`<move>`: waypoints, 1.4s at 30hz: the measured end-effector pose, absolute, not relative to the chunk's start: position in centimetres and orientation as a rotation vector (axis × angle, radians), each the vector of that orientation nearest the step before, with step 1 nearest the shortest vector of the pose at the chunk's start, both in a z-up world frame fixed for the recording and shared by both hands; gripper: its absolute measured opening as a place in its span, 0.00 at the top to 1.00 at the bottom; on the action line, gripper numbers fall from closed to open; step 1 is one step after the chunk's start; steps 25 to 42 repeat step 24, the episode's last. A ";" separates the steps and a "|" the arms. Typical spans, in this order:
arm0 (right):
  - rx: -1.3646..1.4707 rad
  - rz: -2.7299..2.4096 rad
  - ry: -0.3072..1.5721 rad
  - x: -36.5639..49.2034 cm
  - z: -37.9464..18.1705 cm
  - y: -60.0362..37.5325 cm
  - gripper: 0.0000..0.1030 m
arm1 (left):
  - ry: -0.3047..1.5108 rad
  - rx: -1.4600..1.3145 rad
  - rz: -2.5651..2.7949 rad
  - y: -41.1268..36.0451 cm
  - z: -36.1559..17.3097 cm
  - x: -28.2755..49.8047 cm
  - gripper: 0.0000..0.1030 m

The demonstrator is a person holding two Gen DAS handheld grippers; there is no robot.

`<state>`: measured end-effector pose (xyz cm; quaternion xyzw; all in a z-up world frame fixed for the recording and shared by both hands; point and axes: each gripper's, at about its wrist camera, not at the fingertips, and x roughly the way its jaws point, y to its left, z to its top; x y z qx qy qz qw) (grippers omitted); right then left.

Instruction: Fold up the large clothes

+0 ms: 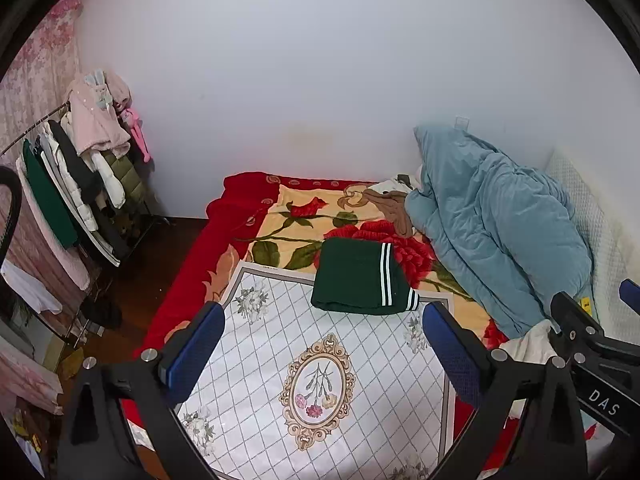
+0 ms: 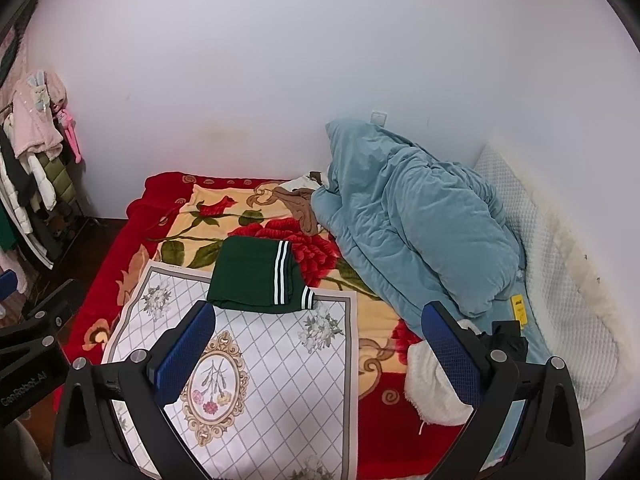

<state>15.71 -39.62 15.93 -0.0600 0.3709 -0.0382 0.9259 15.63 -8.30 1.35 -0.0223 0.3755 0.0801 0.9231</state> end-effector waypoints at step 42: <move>-0.124 -0.094 0.750 15.2 16.3 -39.4 0.00 | 0.762 -0.037 0.165 -8.3 1.5 15.6 0.02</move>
